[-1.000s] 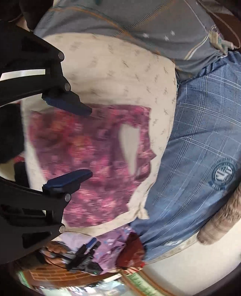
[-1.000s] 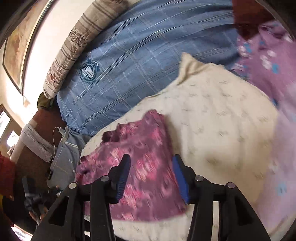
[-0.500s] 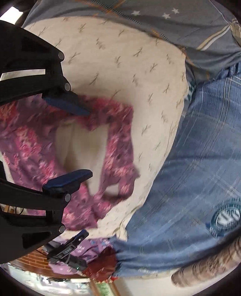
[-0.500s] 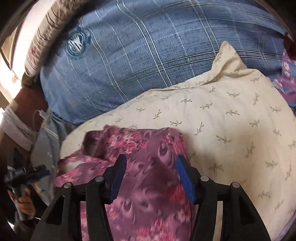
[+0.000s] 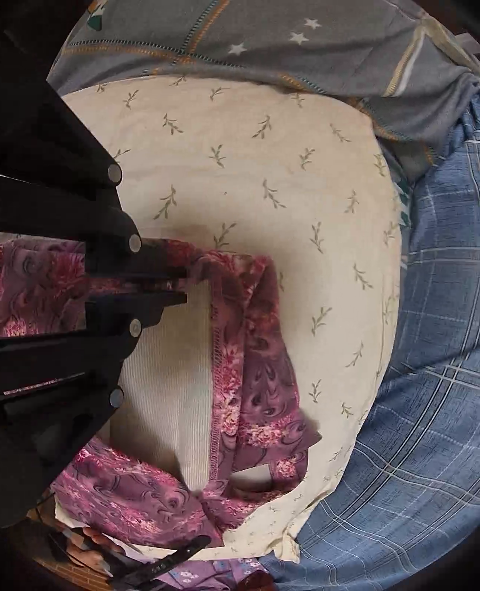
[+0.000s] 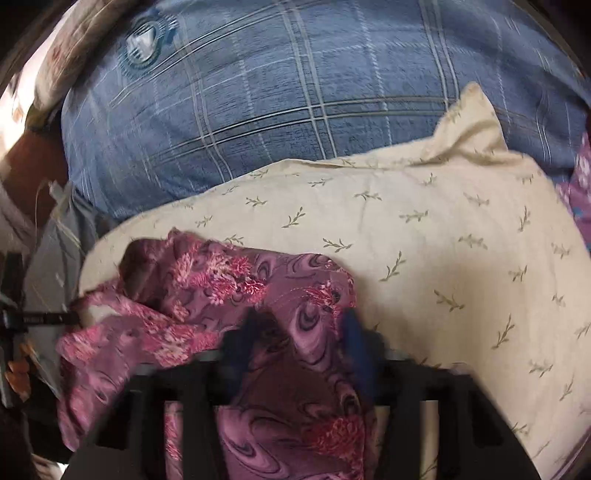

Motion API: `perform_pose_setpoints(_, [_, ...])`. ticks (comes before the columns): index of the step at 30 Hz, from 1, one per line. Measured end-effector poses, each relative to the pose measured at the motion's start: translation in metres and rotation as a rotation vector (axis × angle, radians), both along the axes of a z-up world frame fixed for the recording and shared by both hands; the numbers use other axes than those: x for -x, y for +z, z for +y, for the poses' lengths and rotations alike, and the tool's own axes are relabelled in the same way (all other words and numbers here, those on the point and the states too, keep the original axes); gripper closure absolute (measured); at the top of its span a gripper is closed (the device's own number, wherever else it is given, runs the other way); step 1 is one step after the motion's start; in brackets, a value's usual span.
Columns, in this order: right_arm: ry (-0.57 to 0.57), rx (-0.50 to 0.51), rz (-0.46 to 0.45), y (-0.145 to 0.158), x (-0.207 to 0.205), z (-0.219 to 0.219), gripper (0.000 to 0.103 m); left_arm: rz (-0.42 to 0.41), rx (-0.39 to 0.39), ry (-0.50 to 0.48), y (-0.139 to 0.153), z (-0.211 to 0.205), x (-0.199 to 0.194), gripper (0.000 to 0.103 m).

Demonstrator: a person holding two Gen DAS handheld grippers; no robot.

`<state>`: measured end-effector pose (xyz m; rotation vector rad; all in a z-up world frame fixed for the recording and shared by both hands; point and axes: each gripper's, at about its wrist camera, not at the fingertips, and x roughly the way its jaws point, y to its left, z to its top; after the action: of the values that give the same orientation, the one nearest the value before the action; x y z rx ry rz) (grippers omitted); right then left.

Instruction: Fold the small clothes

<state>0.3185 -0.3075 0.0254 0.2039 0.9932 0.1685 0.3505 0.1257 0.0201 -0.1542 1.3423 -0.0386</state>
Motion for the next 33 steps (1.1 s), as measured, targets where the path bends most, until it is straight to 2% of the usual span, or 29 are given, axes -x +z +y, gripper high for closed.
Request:
perform_pose_setpoints(1, [0.016, 0.014, -0.007, 0.002, 0.0, 0.002, 0.097, -0.027, -0.011, 0.009, 0.004, 0.002, 0.002, 0.099])
perform_pose_setpoints(2, [0.027, 0.021, -0.025, 0.006, 0.002, 0.002, 0.097, -0.058, -0.019, 0.016, 0.011, 0.005, 0.003, 0.099])
perform_pose_setpoints(4, [0.018, 0.0, -0.094, 0.022, 0.006, -0.003, 0.098, -0.124, 0.023, 0.052, 0.031, 0.015, 0.006, 0.099])
perform_pose_setpoints(5, [0.004, -0.033, -0.134, 0.033, 0.008, -0.008, 0.098, -0.151, 0.051, 0.068, 0.039, 0.019, 0.006, 0.099])
perform_pose_setpoints(7, [-0.031, -0.082, -0.17, 0.044, 0.005, -0.017, 0.098, -0.194, 0.053, 0.113, 0.049, 0.028, 0.0, 0.099])
perform_pose_setpoints(12, [-0.106, -0.119, -0.128, 0.029, -0.017, -0.028, 0.098, -0.09, 0.094, 0.232, 0.016, 0.049, -0.029, 0.099])
perform_pose_setpoints(14, [-0.14, -0.138, -0.084, 0.014, -0.026, -0.034, 0.098, -0.028, 0.16, 0.291, -0.005, 0.061, -0.036, 0.099])
perform_pose_setpoints(15, [-0.156, -0.141, -0.046, 0.005, -0.029, -0.036, 0.095, -0.002, 0.193, 0.31, -0.012, 0.067, -0.037, 0.098])
perform_pose_setpoints(16, [-0.164, -0.147, -0.012, -0.002, -0.031, -0.038, 0.089, 0.009, 0.216, 0.331, -0.016, 0.073, -0.036, 0.096])
perform_pose_setpoints(17, [-0.17, -0.147, 0.013, -0.007, -0.03, -0.04, 0.088, 0.001, 0.229, 0.336, -0.016, 0.076, -0.035, 0.095])
perform_pose_setpoints(19, [-0.183, -0.139, 0.001, -0.005, -0.025, -0.043, 0.087, -0.038, 0.216, 0.33, -0.005, 0.084, -0.03, 0.093])
perform_pose_setpoints(21, [-0.18, -0.151, -0.041, 0.006, -0.019, -0.047, 0.084, -0.078, 0.207, 0.331, 0.011, 0.09, -0.025, 0.086])
perform_pose_setpoints(22, [-0.175, -0.172, -0.063, 0.014, -0.015, -0.049, 0.078, -0.097, 0.228, 0.312, 0.02, 0.089, -0.02, 0.083])
perform_pose_setpoints(23, [-0.162, -0.192, -0.072, 0.018, -0.014, -0.049, 0.072, -0.106, 0.238, 0.282, 0.026, 0.086, -0.018, 0.074])
perform_pose_setpoints(24, [-0.147, -0.206, -0.072, 0.023, -0.012, -0.048, 0.06, -0.109, 0.236, 0.253, 0.028, 0.08, -0.016, 0.061])
perform_pose_setpoints(25, [-0.14, -0.202, -0.072, 0.025, -0.012, -0.047, 0.051, -0.113, 0.228, 0.203, 0.031, 0.068, -0.01, 0.056])
perform_pose_setpoints(26, [-0.135, -0.19, -0.076, 0.027, -0.011, -0.043, 0.049, -0.115, 0.229, 0.162, 0.032, 0.057, -0.004, 0.051])
perform_pose_setpoints(29, [-0.121, -0.185, -0.034, 0.018, -0.015, -0.035, 0.048, -0.087, 0.204, 0.037, 0.021, 0.019, 0.004, 0.051])
perform_pose_setpoints(32, [-0.115, -0.15, 0.001, 0.007, -0.017, -0.026, 0.049, -0.071, 0.137, -0.011, 0.008, -0.007, 0.005, 0.051])
perform_pose_setpoints(33, [-0.102, -0.124, -0.003, 0.006, -0.018, -0.021, 0.064, -0.079, 0.078, -0.006, 0.004, -0.013, 0.0, 0.052])
